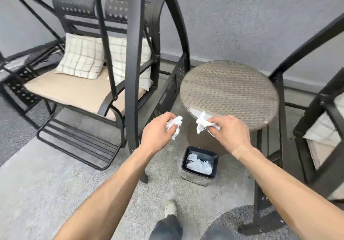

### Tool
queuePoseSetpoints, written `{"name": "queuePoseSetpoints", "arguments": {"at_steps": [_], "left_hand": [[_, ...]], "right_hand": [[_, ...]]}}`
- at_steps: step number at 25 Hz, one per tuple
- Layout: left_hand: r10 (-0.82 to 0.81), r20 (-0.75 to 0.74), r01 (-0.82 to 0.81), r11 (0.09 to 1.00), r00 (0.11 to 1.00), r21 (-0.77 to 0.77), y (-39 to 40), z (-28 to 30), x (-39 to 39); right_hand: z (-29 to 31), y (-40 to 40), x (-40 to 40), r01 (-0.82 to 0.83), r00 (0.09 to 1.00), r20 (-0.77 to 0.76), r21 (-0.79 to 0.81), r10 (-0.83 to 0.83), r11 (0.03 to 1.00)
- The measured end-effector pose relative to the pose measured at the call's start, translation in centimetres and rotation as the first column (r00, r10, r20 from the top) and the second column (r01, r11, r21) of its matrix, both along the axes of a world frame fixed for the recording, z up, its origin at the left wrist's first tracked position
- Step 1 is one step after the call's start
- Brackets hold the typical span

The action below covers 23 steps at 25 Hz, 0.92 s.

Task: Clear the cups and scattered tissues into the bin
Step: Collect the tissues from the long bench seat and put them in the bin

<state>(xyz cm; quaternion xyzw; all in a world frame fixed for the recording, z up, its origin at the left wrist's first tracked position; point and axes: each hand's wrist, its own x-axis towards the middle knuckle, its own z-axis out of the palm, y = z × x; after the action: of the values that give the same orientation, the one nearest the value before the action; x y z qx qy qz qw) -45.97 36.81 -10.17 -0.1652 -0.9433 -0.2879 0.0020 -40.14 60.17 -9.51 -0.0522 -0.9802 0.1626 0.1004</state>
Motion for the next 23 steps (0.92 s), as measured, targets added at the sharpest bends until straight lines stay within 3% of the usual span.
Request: {"name": "queuePoseSetpoints", "arguments": {"at_steps": [6, 12, 18, 23], "left_hand": [[-0.205, 0.123, 0.205, 0.979, 0.971, 0.015, 4.8, -4.5, -2.5], [-0.206, 0.242, 0.225, 0.973, 0.948, -0.052, 8.0, -12.6, -3.6], [-0.143, 0.421, 0.209, 0.971, 0.896, -0.115, 9.9, -27.6, -5.1], [-0.096, 0.486, 0.2, 0.966, 0.869, -0.167, 11.1, -40.6, -5.8]], "right_hand": [[-4.2, 3.3, 1.9, 0.199, 0.977, 0.082, -0.003, -0.198, 0.98], [-11.9, 6.0, 1.8, 0.244, 0.955, 0.175, -0.013, -0.238, 0.97], [-27.2, 7.2, 0.6, 0.187, 0.917, 0.356, 0.013, -0.179, 0.982], [-39.8, 7.3, -1.0, 0.224, 0.873, 0.45, -0.027, -0.188, 0.974]]}}
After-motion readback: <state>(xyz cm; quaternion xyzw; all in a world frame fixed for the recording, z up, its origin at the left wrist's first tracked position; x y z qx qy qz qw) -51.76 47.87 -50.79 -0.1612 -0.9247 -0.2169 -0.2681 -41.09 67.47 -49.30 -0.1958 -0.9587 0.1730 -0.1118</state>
